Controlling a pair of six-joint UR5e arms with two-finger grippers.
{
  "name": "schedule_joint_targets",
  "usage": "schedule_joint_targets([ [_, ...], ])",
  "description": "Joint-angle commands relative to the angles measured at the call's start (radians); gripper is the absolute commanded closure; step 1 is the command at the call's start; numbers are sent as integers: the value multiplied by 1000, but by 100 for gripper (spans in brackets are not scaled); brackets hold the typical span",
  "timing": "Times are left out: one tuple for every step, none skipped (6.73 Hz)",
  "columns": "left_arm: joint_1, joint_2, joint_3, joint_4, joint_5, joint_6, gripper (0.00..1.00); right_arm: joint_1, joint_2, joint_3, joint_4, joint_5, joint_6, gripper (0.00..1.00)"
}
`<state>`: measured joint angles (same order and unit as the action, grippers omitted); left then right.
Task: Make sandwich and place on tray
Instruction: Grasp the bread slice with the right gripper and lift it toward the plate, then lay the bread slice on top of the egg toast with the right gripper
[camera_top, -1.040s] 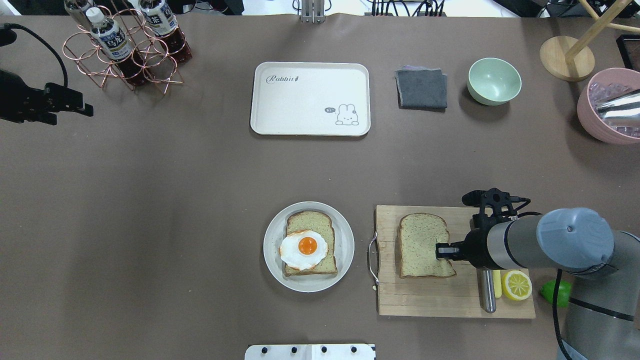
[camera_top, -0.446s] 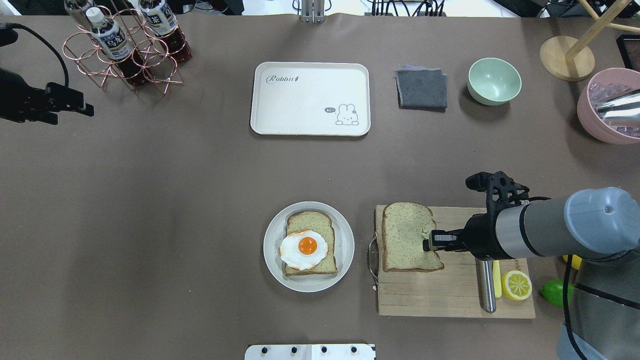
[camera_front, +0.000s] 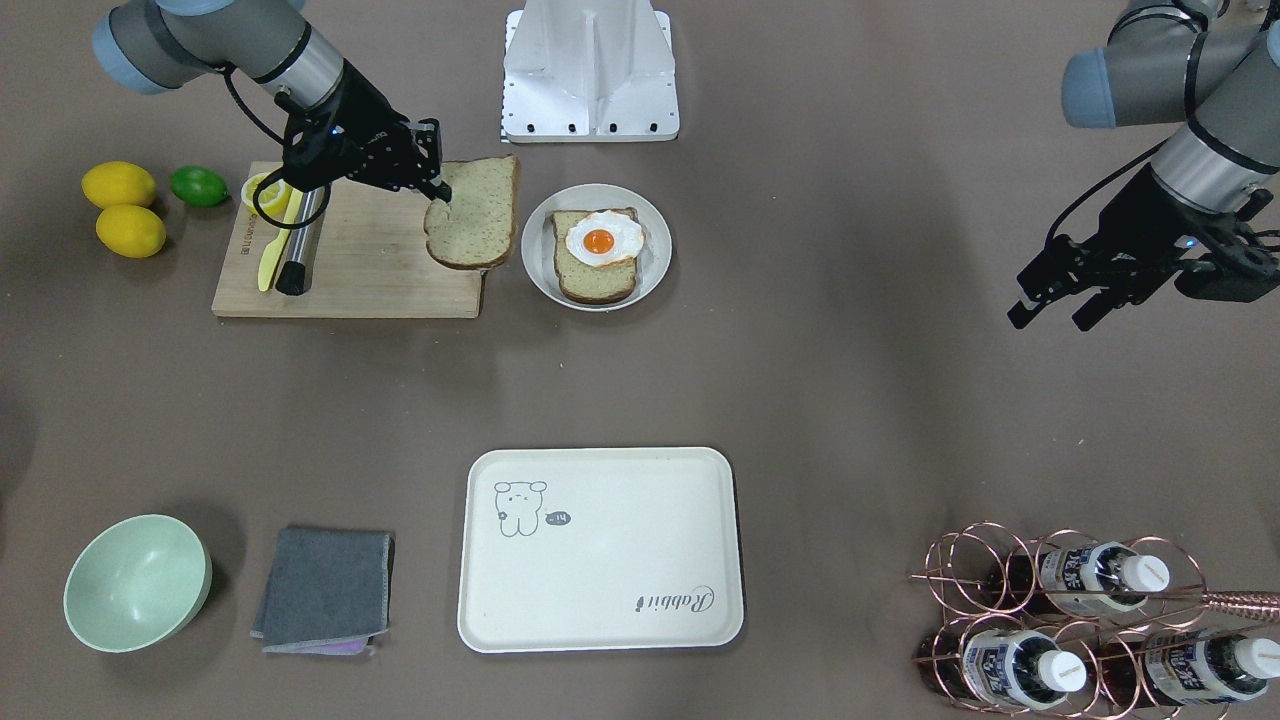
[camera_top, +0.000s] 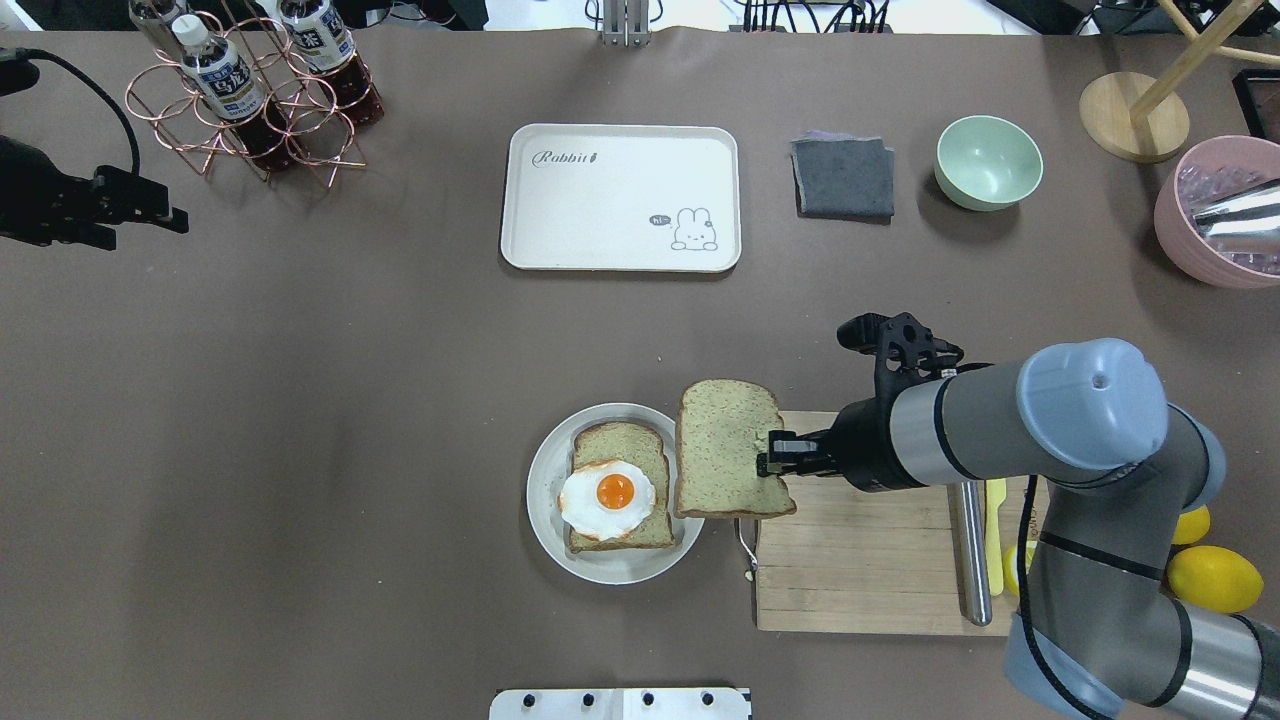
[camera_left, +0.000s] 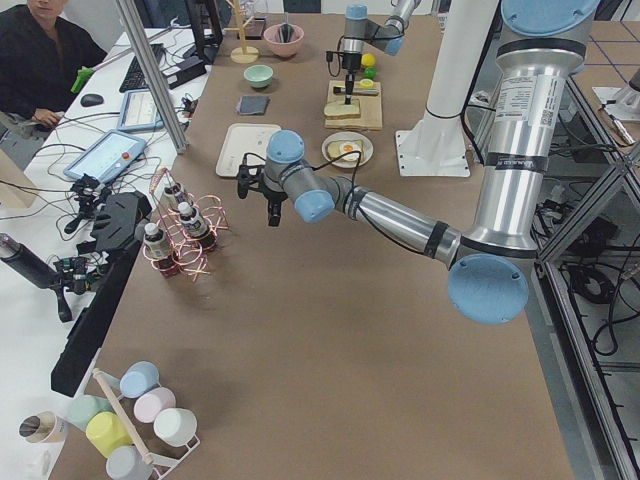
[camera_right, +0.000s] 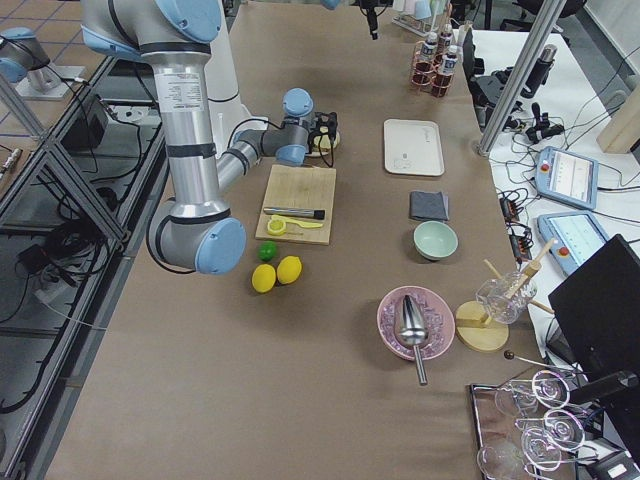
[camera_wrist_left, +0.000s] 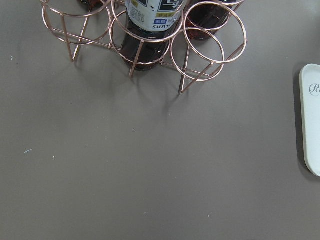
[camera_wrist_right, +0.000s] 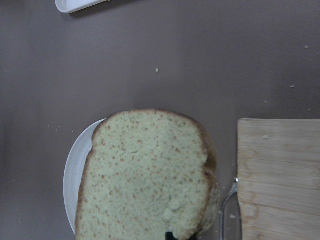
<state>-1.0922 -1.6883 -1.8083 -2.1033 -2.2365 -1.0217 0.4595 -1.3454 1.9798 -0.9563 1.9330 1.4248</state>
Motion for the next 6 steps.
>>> schedule_joint_targets([
  [0,-1,6,-1,0,0,7,-51,125,-16,-154,-56,-10,100],
  [0,-1,4,-1,0,-1,7,-80,141,-42,-168,-93,-17,100],
  [0,-1,6,-1,0,-1,7,-103,179,-89,-168,-133,-47,100],
  [0,-1,7,-1,0,-1,7,-114,225,-129,-168,-156,-50,100],
  [0,1,10,-1,0,-3,7,-120,230,-142,-168,-169,-53,100],
  [0,1,10,-1,0,-3,7,-131,232,-151,-168,-183,-70,100],
])
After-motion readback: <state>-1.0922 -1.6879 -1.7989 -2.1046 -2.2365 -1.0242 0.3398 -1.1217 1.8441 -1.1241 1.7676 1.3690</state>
